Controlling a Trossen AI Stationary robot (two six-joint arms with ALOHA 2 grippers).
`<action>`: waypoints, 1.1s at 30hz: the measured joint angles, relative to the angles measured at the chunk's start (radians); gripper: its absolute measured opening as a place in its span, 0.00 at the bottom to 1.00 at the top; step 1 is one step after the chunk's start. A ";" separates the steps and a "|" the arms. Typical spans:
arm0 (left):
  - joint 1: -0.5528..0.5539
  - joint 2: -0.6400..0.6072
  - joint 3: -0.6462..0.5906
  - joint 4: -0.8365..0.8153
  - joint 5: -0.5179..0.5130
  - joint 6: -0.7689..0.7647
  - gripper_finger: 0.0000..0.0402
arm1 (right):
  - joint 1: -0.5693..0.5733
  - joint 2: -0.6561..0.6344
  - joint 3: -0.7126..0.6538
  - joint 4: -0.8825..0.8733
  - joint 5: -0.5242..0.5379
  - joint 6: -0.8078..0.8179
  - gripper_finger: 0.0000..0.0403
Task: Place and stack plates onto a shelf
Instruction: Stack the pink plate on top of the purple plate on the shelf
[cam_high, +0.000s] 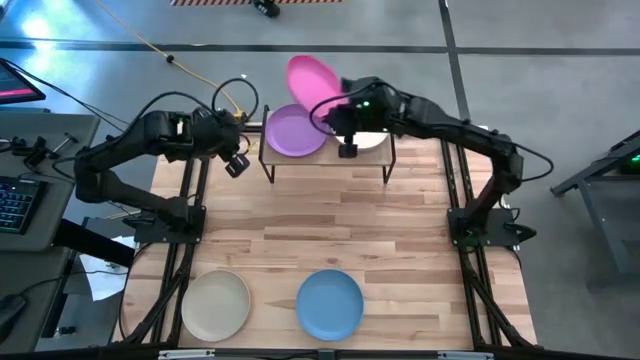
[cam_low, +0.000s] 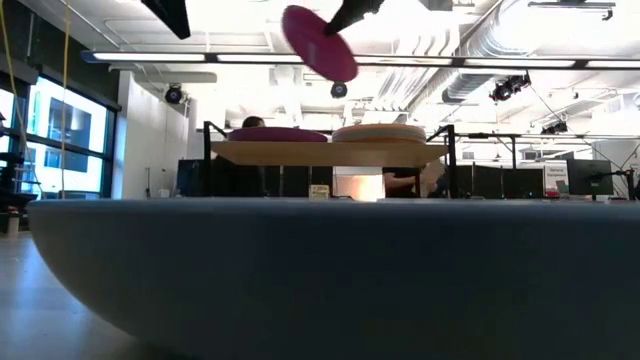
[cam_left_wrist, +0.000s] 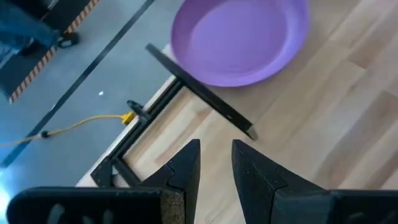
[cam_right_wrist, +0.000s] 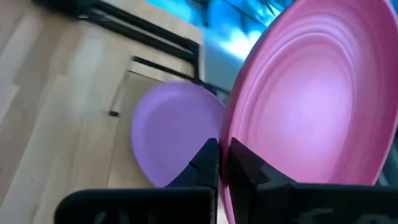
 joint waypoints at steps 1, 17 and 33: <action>0.014 0.000 0.000 0.000 0.000 0.000 0.21 | 0.000 0.014 0.000 0.015 -0.029 -0.038 0.00; 0.122 0.000 0.000 0.021 0.024 -0.020 0.21 | 0.001 0.200 -0.001 -0.034 -0.138 -0.410 0.00; 0.122 0.003 -0.001 0.037 0.027 -0.046 0.21 | -0.051 0.289 -0.001 -0.021 -0.076 -0.464 0.00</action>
